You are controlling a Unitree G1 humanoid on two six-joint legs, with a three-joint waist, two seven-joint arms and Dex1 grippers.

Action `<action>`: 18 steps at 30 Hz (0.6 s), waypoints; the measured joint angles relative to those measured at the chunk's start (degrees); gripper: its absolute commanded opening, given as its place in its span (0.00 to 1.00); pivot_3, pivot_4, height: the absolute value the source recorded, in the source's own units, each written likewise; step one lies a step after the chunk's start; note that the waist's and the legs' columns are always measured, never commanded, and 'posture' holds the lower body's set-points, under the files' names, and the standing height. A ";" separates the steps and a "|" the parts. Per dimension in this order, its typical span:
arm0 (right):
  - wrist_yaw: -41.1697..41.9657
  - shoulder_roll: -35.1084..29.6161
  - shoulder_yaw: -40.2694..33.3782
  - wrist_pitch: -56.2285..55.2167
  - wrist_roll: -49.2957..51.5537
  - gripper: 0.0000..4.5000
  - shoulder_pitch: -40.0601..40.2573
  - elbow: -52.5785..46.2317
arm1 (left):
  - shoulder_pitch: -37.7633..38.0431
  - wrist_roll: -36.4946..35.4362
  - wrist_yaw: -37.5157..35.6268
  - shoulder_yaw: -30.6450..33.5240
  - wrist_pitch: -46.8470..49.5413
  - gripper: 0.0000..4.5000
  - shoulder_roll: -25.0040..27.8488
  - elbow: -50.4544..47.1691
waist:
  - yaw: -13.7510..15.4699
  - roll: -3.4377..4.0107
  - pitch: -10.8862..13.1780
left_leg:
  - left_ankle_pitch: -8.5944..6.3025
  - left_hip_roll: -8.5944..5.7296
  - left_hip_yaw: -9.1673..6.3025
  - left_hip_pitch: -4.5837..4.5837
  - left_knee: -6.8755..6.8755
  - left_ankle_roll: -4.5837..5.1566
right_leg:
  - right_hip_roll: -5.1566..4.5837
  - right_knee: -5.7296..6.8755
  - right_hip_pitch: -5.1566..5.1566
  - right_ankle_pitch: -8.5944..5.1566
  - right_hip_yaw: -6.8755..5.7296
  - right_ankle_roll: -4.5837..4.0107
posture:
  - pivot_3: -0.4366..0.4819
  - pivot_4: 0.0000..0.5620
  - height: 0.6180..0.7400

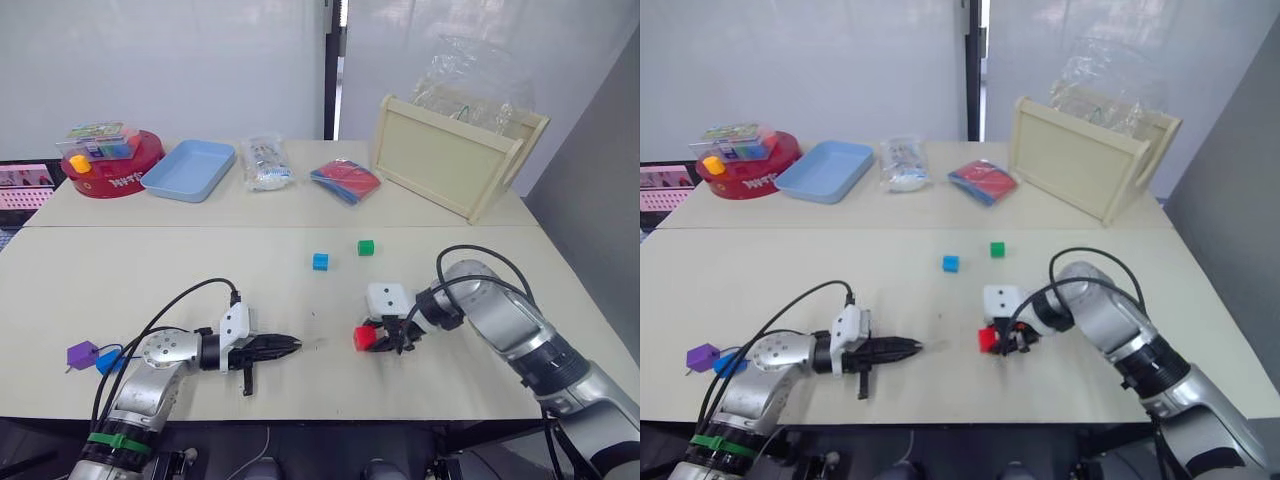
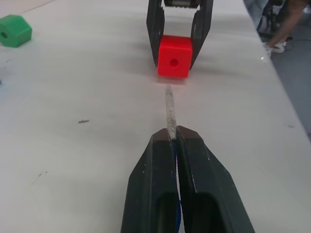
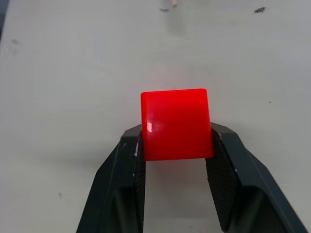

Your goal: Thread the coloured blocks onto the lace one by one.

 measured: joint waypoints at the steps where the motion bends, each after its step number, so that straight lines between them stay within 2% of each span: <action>1: -0.54 0.54 0.00 1.52 0.37 0.26 0.06 -1.10 | -0.09 -0.40 -0.75 -0.04 0.03 0.00 0.04 -0.02 | 0.00 0.00 0.00 | 0.00 0.00 0.00 0.00 0.00 0.00 | 0.01 0.00 0.00 0.00 0.00 0.00 | 0.48 0.27 1.00; 6: -3.82 1.88 0.57 6.45 0.64 0.26 2.29 -4.40 | -1.59 -0.32 -3.75 -0.41 -0.15 0.00 1.48 1.39 | 0.29 0.00 0.00 | 0.00 -0.03 0.00 -0.01 0.02 0.00 | -0.03 -0.01 0.01 0.00 -0.01 0.00 | 0.48 0.27 1.00; 18: -7.79 3.40 2.37 9.38 0.29 0.26 2.80 -6.82 | -3.93 1.18 -5.88 -1.46 -2.87 0.00 0.13 4.89 | 0.03 0.00 0.00 | 0.00 0.00 -0.02 0.00 0.02 0.00 | 0.02 0.04 0.00 0.00 -0.02 0.00 | 0.48 0.27 1.00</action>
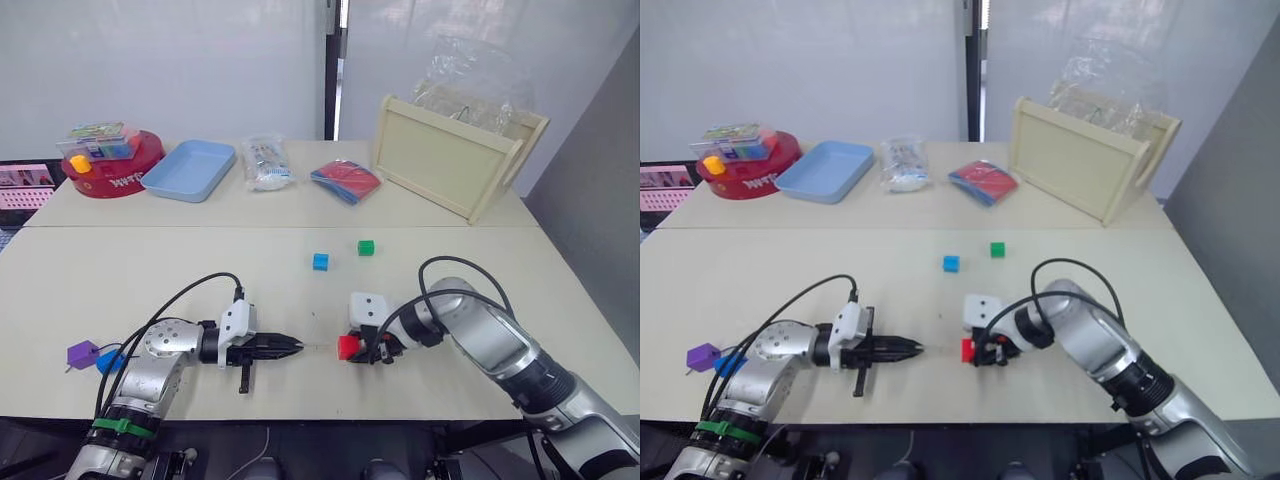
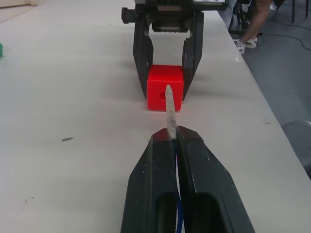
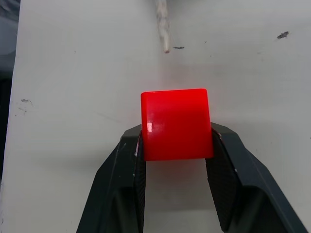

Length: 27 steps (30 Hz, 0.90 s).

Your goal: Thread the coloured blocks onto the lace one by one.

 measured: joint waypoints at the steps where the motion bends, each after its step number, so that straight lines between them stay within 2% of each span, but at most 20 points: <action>1: -0.44 0.23 0.04 0.08 0.00 0.26 0.10 -0.13 | 0.00 0.20 -0.22 -0.55 0.08 0.00 0.00 0.10 | 0.00 0.00 0.00 | 0.00 0.00 0.00 0.00 0.00 0.00 | -0.01 0.01 0.00 0.00 0.00 0.00 | 0.48 0.27 1.00; 27: -2.02 0.34 0.16 0.86 0.03 0.26 0.83 -1.28 | -3.09 2.24 0.54 -2.10 0.24 0.00 -0.91 2.72 | -0.12 -0.01 -0.01 | 0.00 0.01 -0.01 0.03 0.01 0.00 | 0.01 0.04 0.01 0.00 -0.01 0.00 | 0.48 0.27 1.00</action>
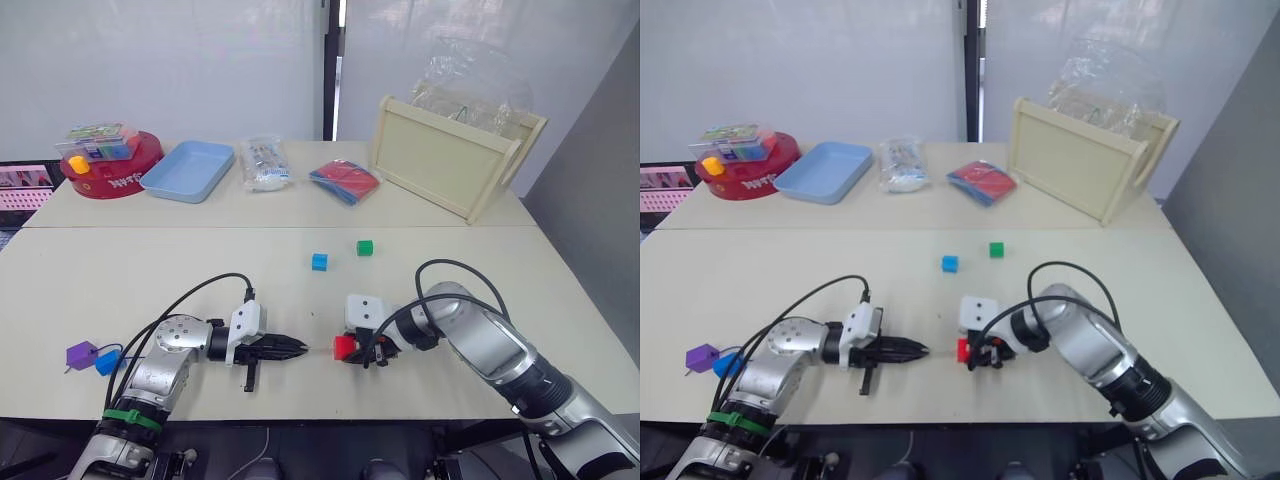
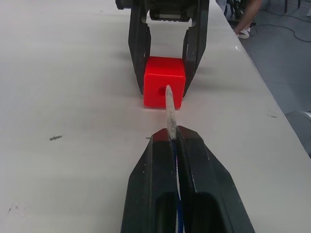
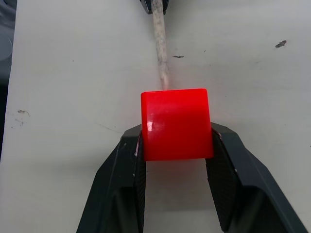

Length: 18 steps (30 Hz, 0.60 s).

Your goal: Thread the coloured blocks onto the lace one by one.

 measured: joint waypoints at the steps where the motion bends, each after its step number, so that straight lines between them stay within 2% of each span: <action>1: -0.02 0.00 0.00 0.19 0.00 0.26 -0.01 -0.07 | -0.26 0.29 0.10 -0.01 0.00 0.00 -0.08 0.20 | 0.01 0.00 0.00 | 0.00 0.00 0.00 0.00 0.00 0.00 | 0.00 0.00 0.00 0.00 0.00 0.00 | 0.48 0.27 1.00; 18: -0.04 0.26 -0.01 1.36 0.06 0.26 -0.18 -0.27 | -1.03 2.05 1.33 -1.50 -0.99 0.00 -3.22 2.02 | 0.04 -0.01 -0.01 | 0.00 0.00 0.00 0.00 0.03 0.00 | 0.00 0.02 0.01 0.00 0.00 0.00 | 0.48 0.27 1.00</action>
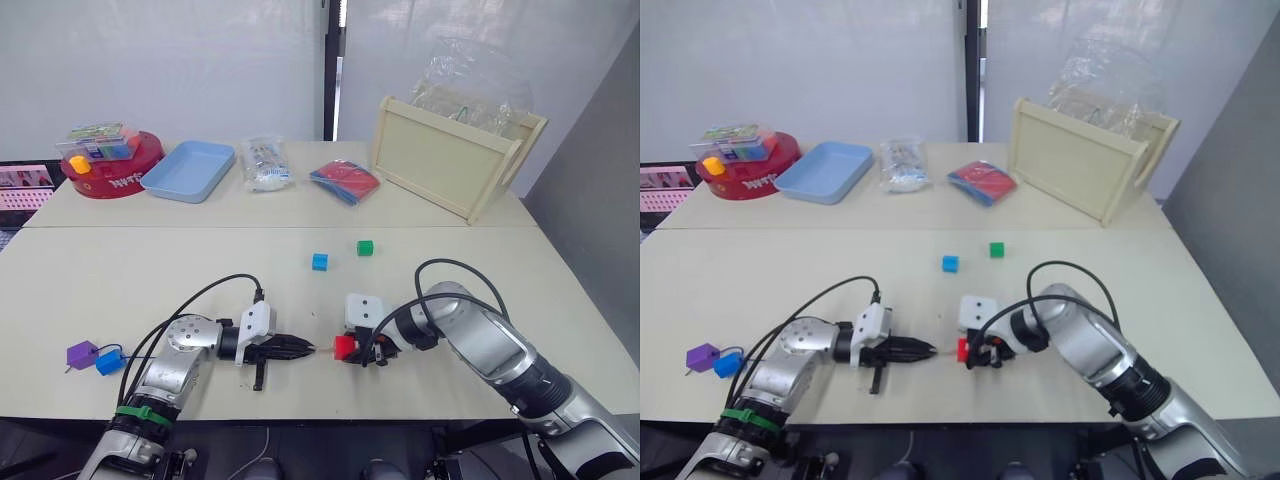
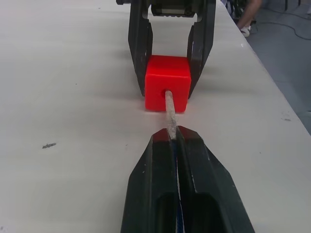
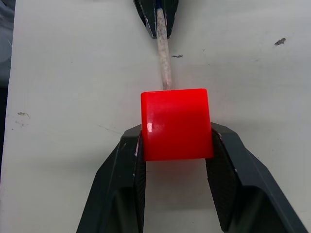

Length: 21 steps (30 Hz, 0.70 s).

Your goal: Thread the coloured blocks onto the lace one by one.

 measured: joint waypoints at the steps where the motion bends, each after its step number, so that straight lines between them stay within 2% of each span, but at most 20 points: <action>1: -0.01 0.04 0.00 0.05 0.00 0.26 -0.02 0.00 | 0.00 0.14 0.30 -0.30 0.04 0.00 -0.47 0.00 | -0.02 0.00 0.00 | 0.00 0.00 0.00 0.00 0.00 0.00 | 0.01 0.00 0.00 0.00 0.00 0.00 | 0.48 0.27 1.00; 9: -0.46 0.44 0.08 1.25 0.04 0.26 -0.10 -0.45 | -0.70 0.88 3.24 -2.28 4.11 0.00 -3.61 -0.57 | -0.17 -0.01 -0.01 | 0.00 0.00 0.00 0.00 0.01 0.00 | 0.01 0.04 -0.01 0.00 0.00 0.00 | 0.48 0.27 1.00; 18: -0.93 0.97 0.16 2.05 0.20 0.26 -0.15 -0.61 | -0.94 1.44 2.98 -3.26 7.49 0.65 -2.08 -3.12 | -0.48 -0.01 -0.01 | 0.00 0.01 -0.02 0.01 0.02 0.00 | 0.03 0.06 0.00 0.00 -0.01 0.00 | 0.48 0.27 1.00; 21: -1.23 1.35 0.28 2.06 0.18 0.26 -0.16 -0.57 | -0.13 1.48 2.69 -2.50 7.51 0.66 0.64 -5.06 | -0.86 -0.01 -0.01 | 0.00 0.02 -0.03 0.03 0.00 0.00 | 0.03 0.10 -0.01 0.00 -0.01 0.00 | 0.48 0.27 1.00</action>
